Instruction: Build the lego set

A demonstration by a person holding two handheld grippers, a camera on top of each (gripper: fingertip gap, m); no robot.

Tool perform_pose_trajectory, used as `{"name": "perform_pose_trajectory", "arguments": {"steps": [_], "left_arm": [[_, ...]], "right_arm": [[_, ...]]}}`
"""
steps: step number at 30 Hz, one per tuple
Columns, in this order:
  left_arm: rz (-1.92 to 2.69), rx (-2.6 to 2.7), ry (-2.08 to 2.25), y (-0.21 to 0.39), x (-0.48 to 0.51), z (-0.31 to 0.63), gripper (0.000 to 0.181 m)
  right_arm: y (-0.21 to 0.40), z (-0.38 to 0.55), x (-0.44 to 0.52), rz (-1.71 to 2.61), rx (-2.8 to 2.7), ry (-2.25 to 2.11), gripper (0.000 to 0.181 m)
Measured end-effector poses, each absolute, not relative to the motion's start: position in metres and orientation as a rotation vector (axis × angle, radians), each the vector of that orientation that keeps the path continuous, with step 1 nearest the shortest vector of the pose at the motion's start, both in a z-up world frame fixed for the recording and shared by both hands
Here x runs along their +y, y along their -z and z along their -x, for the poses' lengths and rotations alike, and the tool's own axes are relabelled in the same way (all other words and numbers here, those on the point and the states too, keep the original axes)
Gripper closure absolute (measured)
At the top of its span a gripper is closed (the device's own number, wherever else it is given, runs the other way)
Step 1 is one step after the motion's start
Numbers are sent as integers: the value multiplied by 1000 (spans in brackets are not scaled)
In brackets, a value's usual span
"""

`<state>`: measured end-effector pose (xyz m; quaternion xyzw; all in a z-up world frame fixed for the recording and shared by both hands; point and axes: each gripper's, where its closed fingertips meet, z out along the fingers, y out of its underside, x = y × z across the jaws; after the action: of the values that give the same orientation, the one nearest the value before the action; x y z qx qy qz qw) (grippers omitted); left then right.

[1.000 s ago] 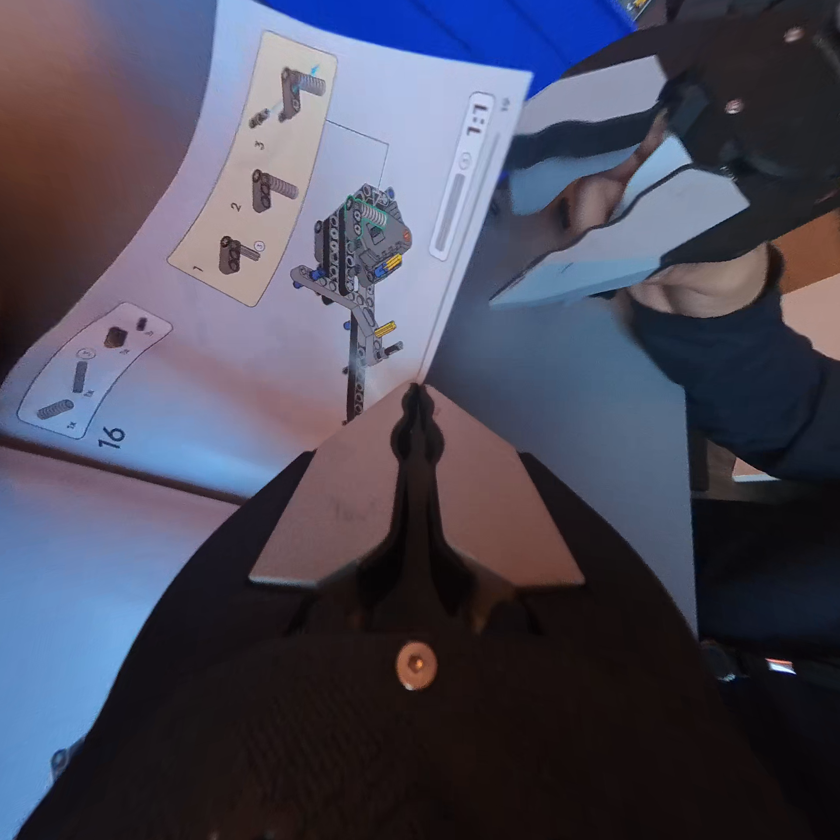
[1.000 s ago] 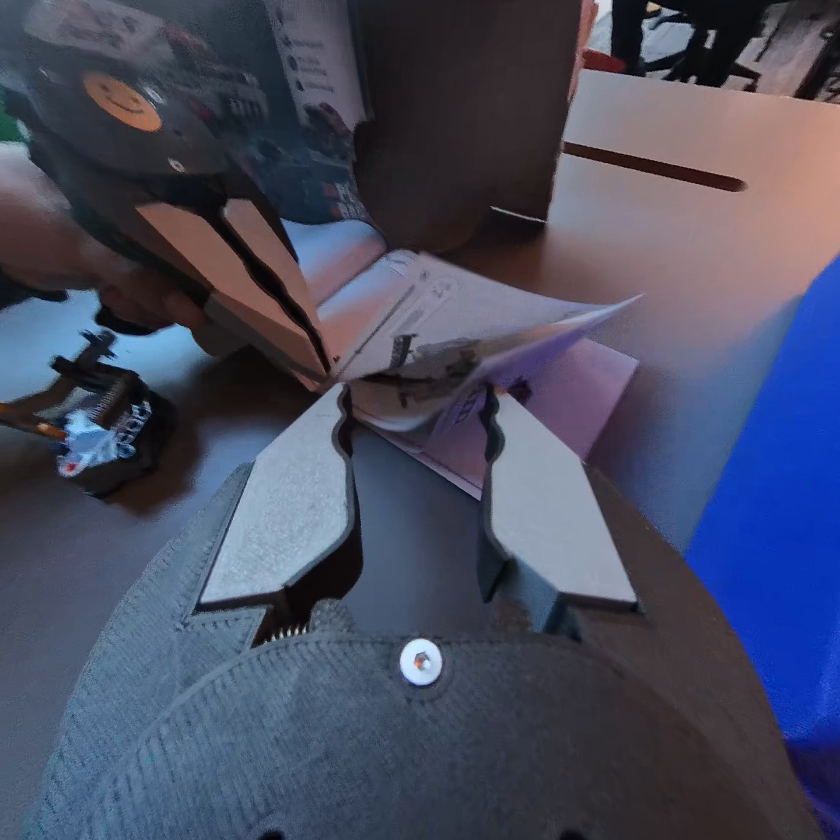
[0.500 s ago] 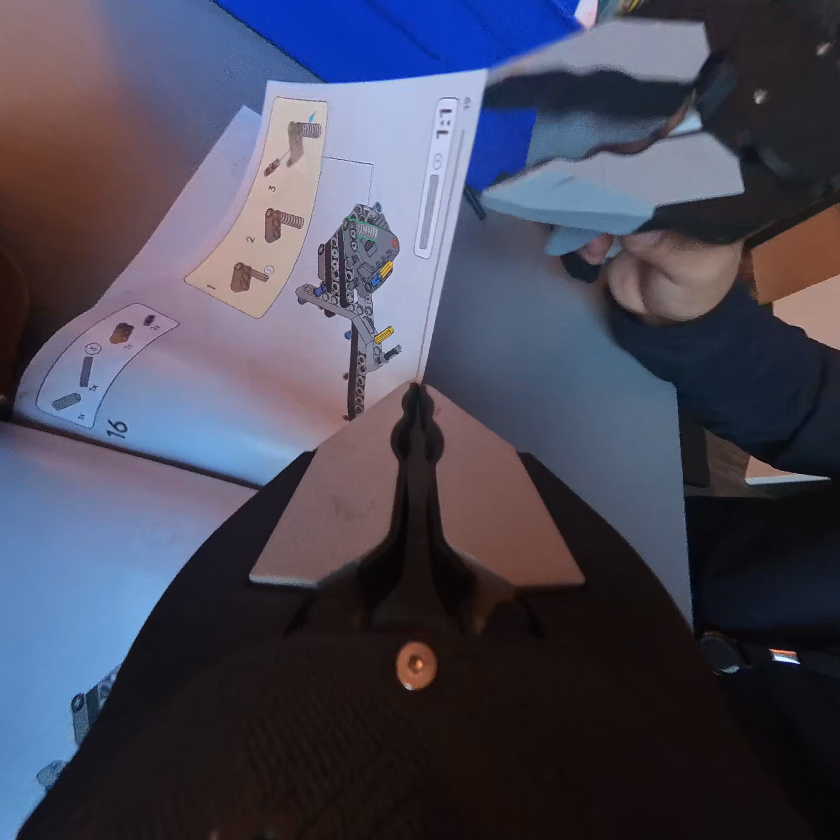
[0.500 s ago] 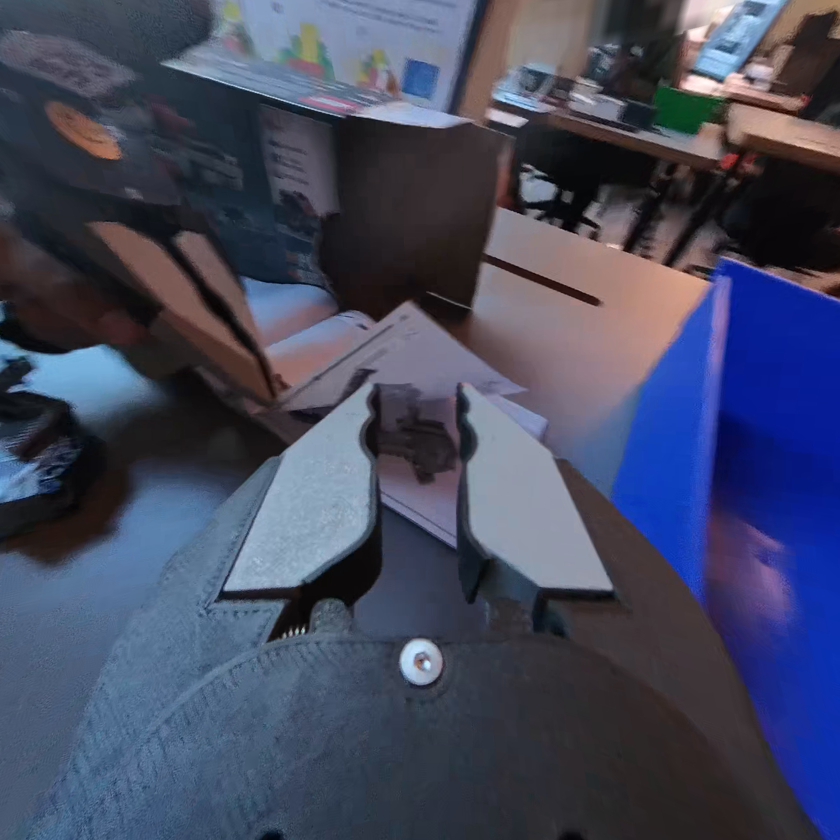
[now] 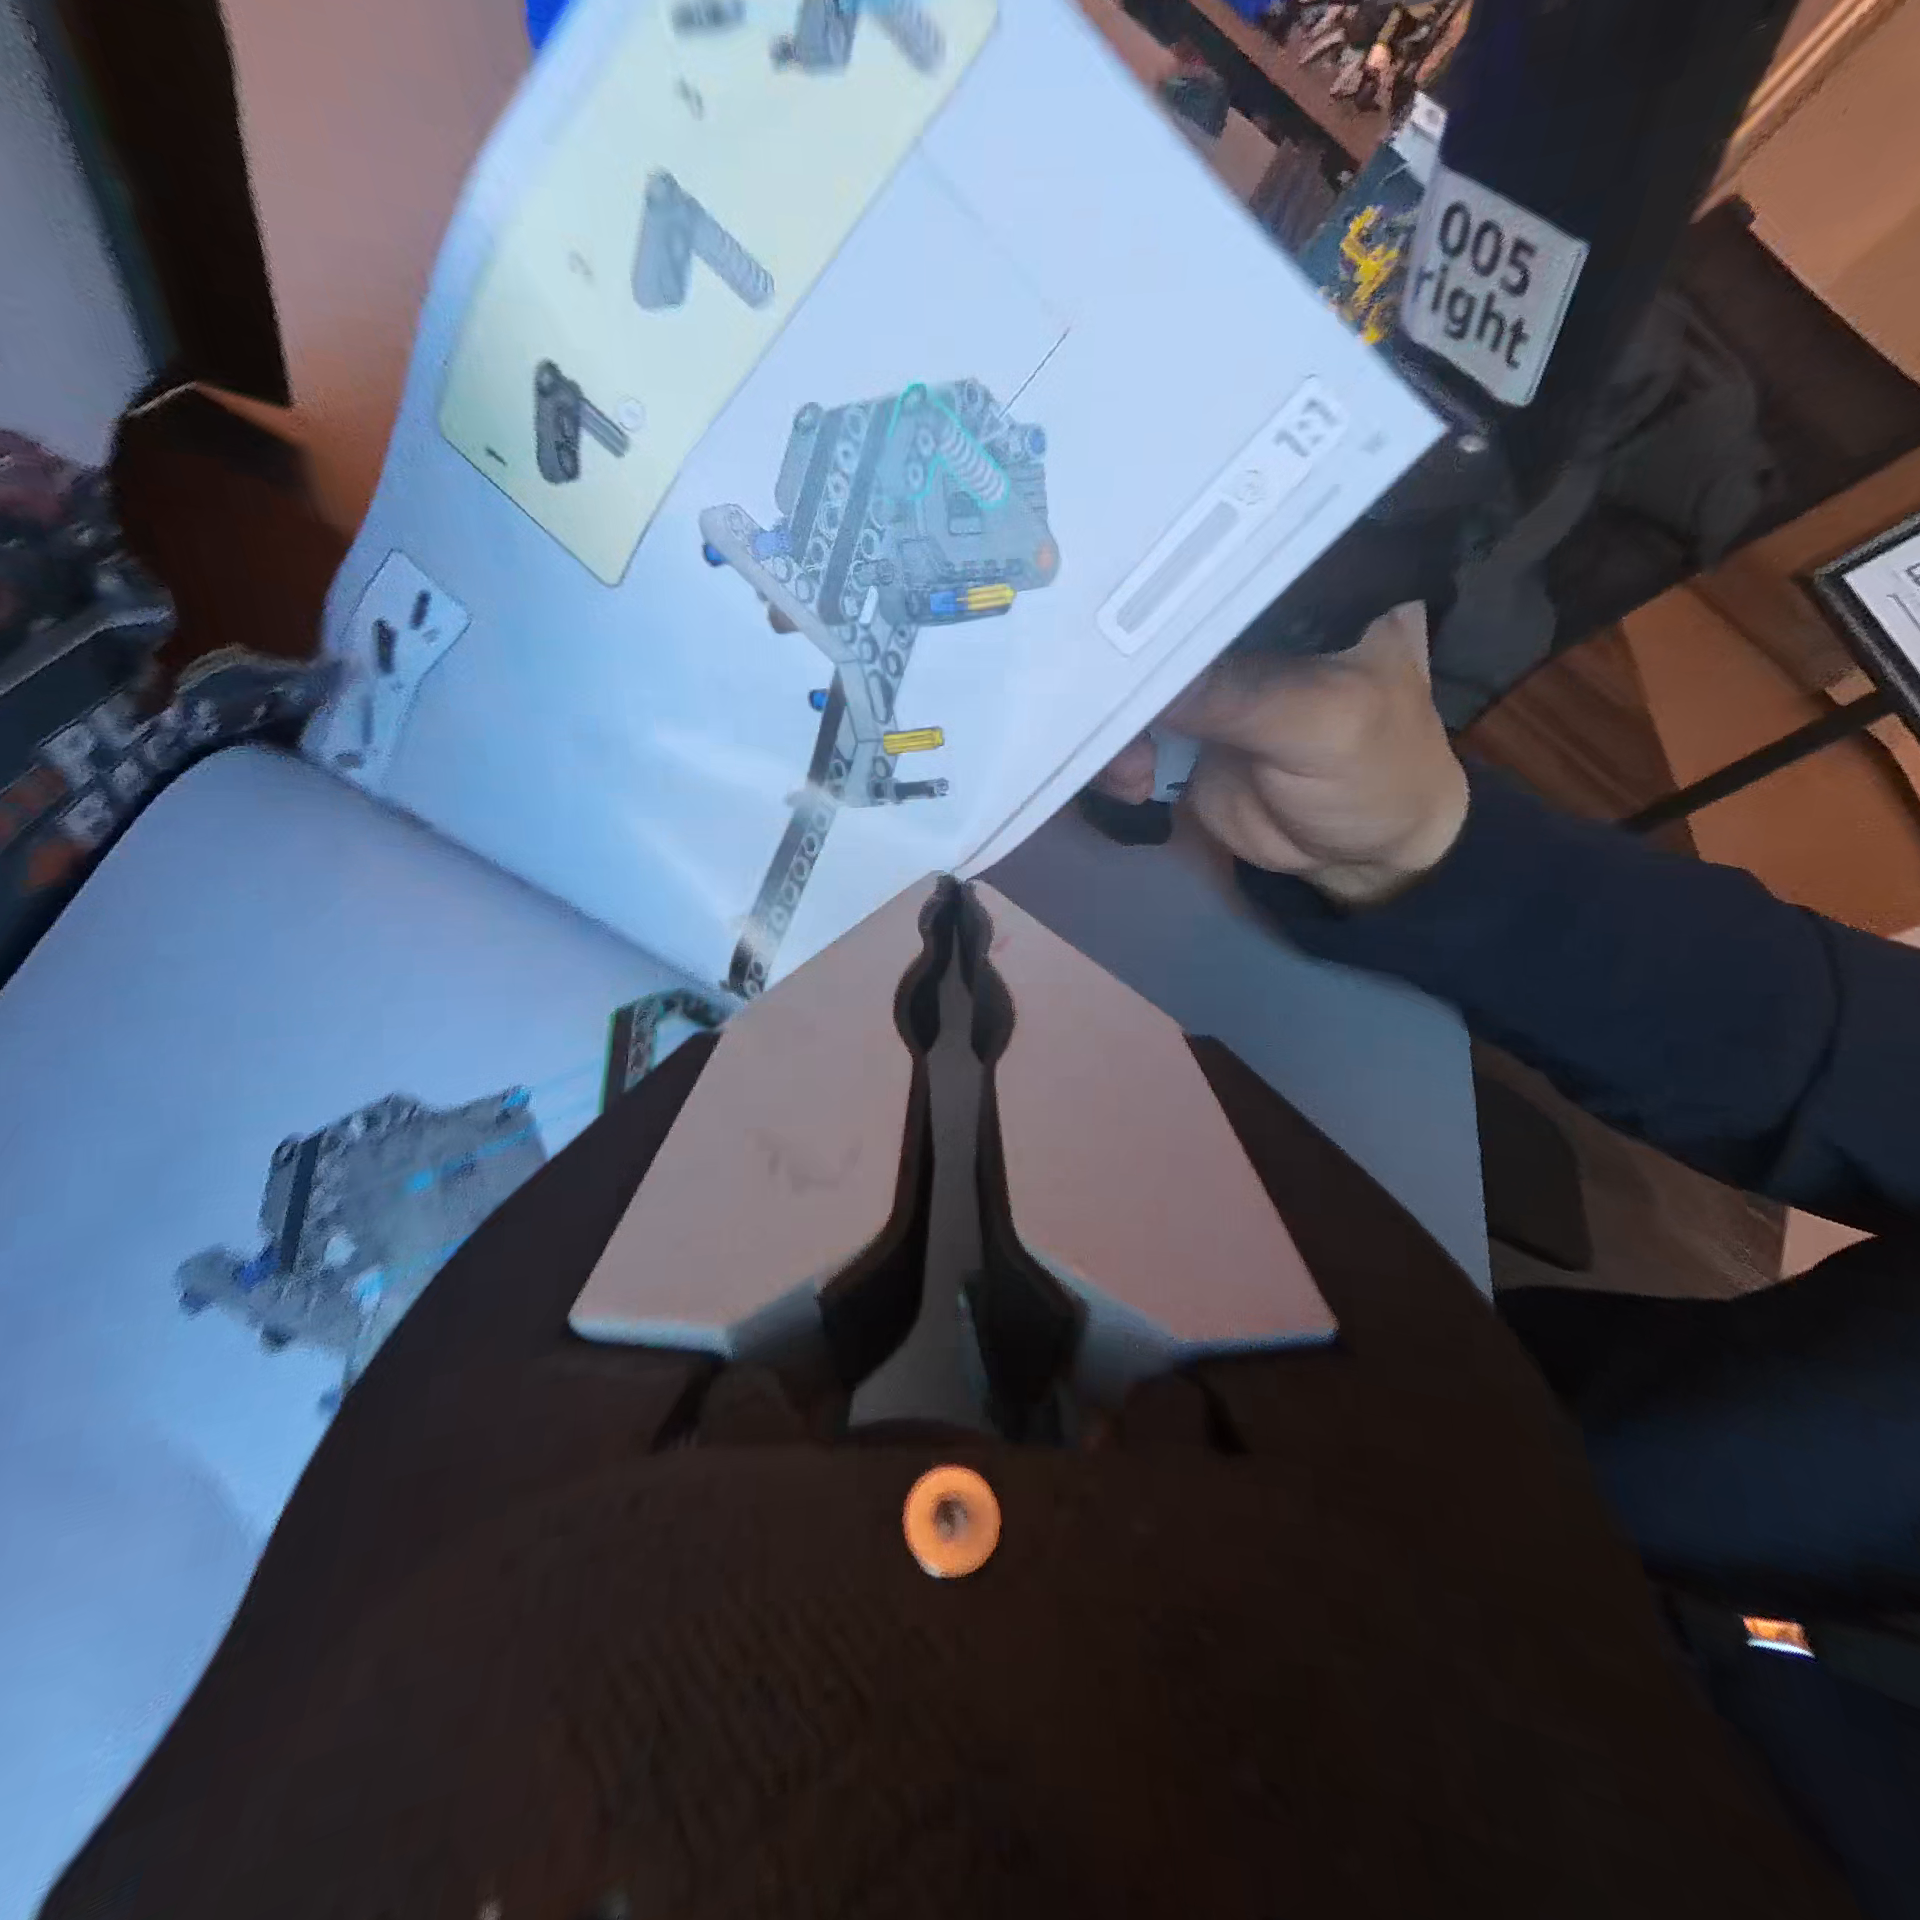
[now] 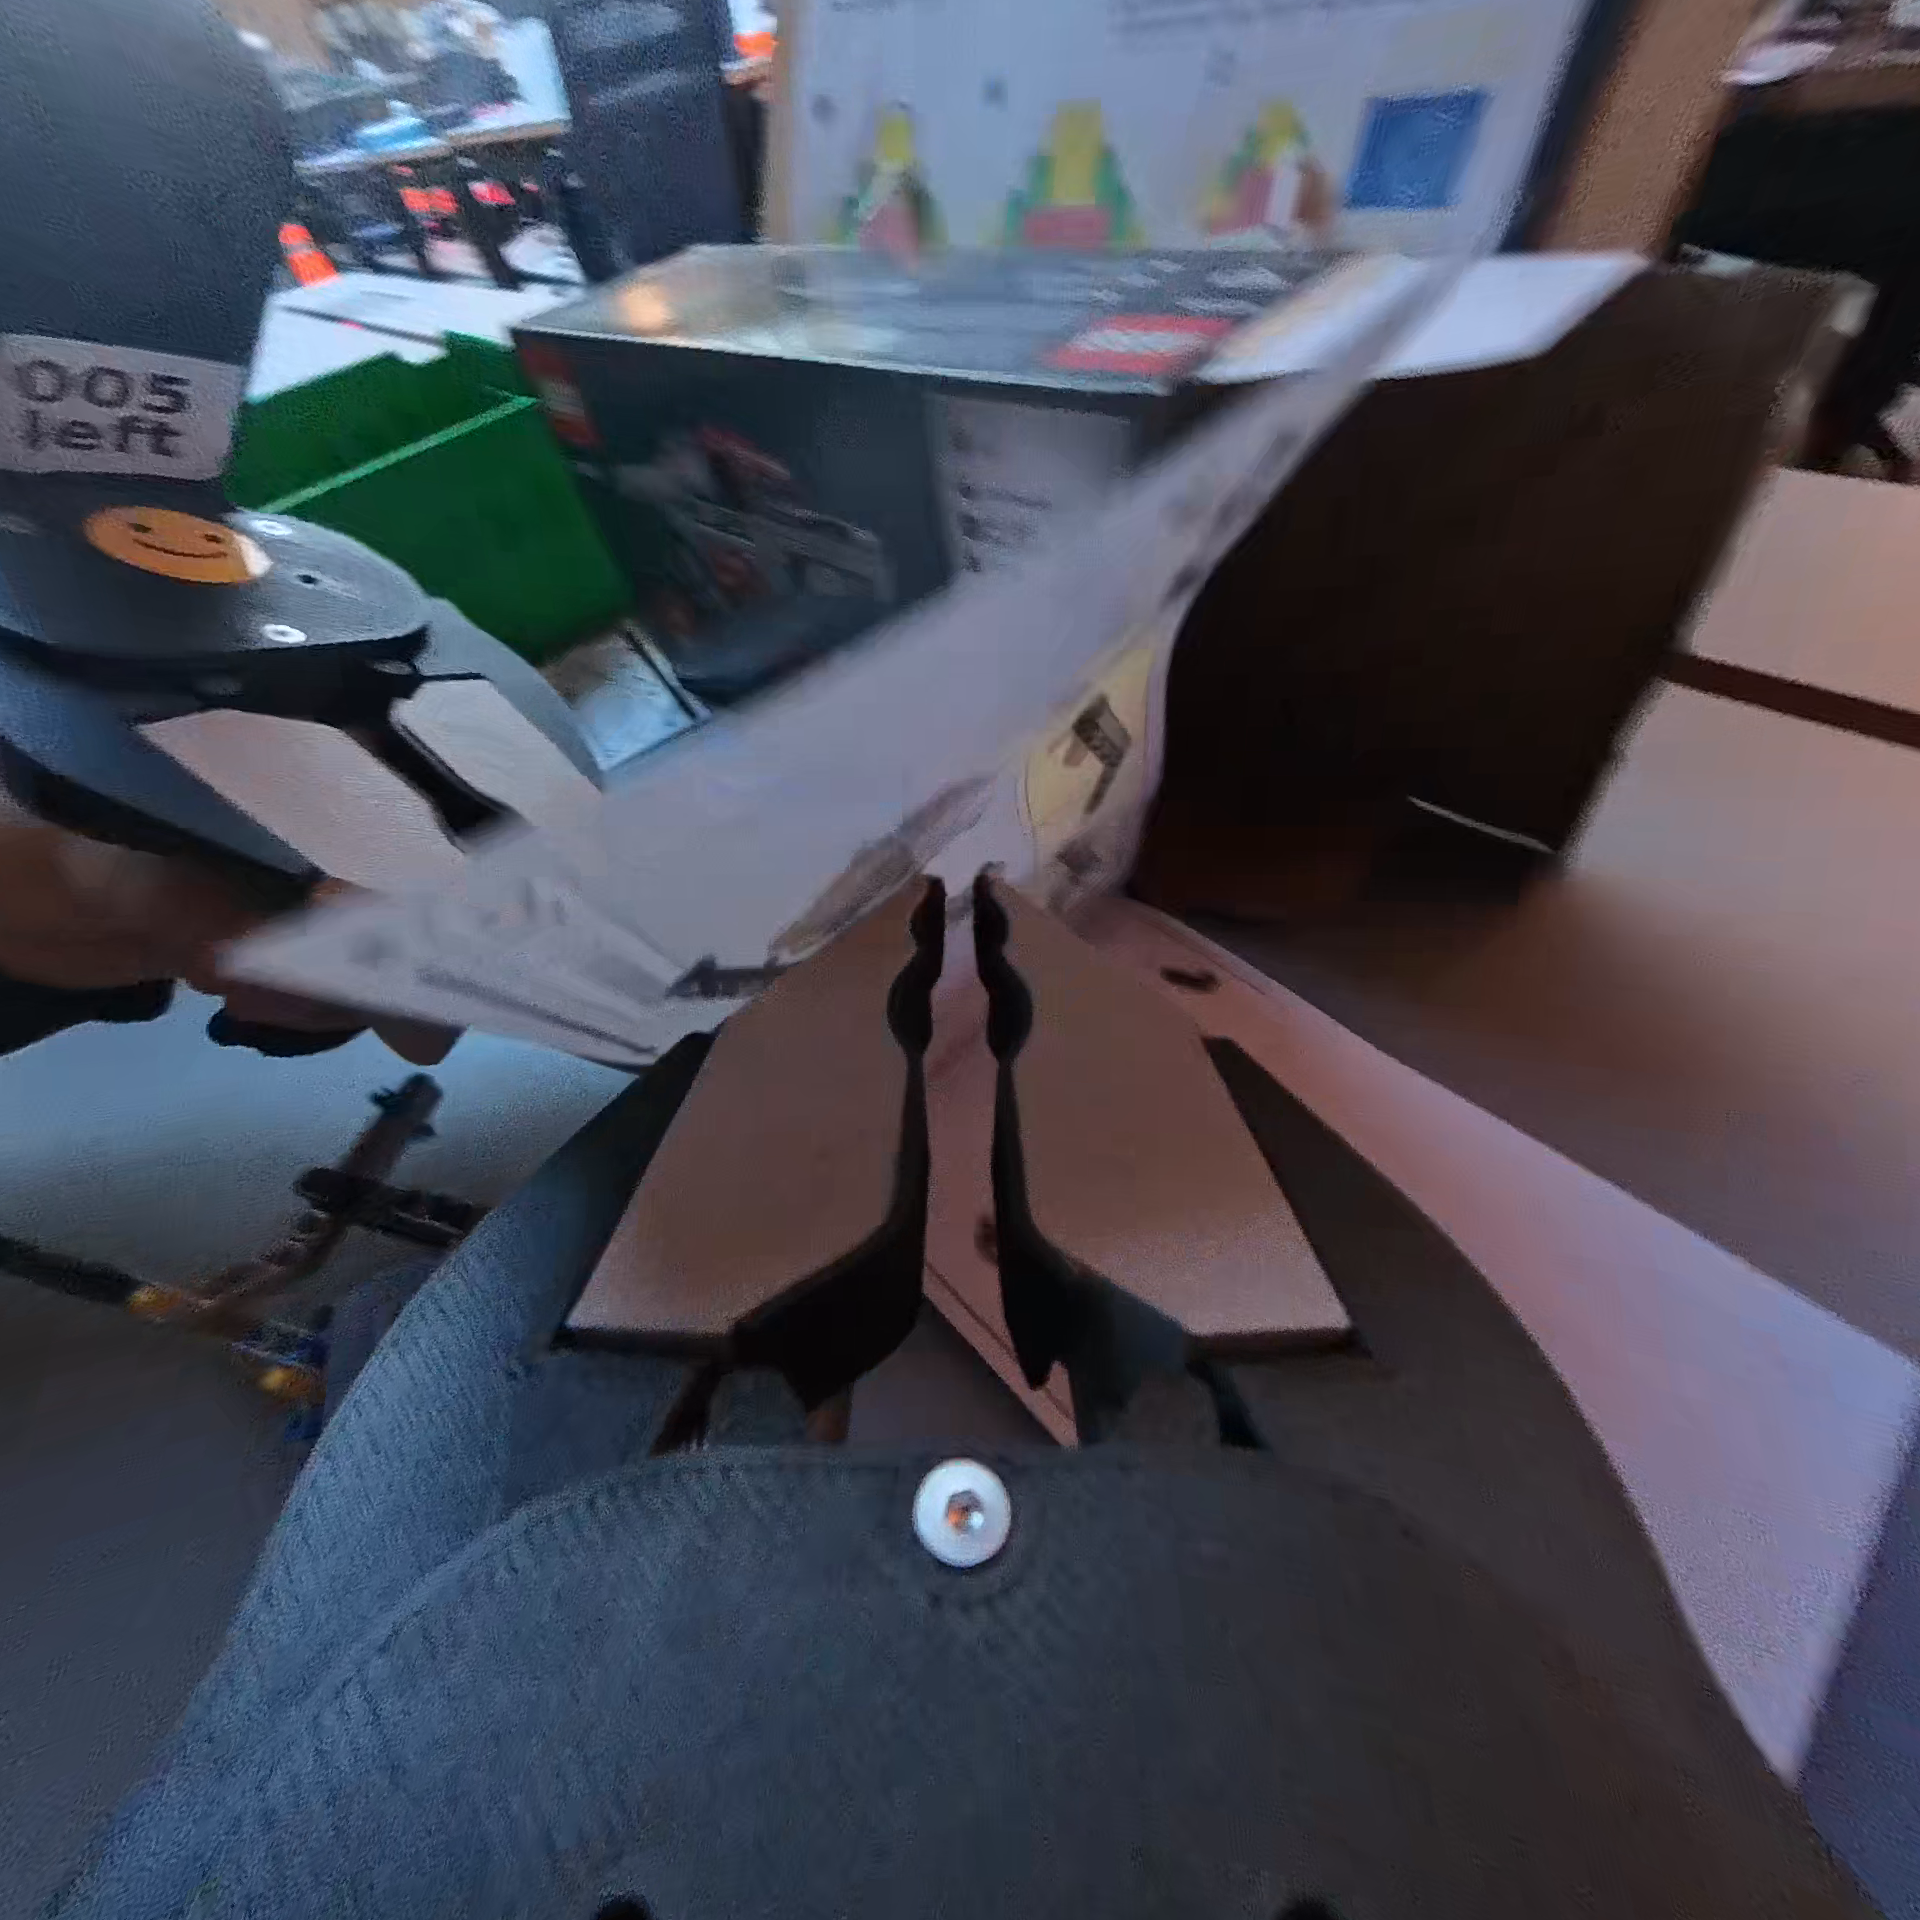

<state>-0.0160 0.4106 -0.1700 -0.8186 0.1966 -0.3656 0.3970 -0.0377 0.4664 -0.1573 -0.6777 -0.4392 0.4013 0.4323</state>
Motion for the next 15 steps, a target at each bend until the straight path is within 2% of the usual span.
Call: {"name": "perform_pose_trajectory", "arguments": {"steps": [3,6,10,15], "left_arm": [[2065,468,860,158,392,42,180],[1966,455,787,130,359,75,167],[1837,379,647,94,318,130,171],[1965,426,533,119,301,156,166]], "right_arm": [[156,71,439,1617,-1267,-1021,175],[185,96,414,1645,-1504,-915,171],[230,110,388,1666,-1785,-761,176],[217,104,383,1586,-1808,-735,177]]}}
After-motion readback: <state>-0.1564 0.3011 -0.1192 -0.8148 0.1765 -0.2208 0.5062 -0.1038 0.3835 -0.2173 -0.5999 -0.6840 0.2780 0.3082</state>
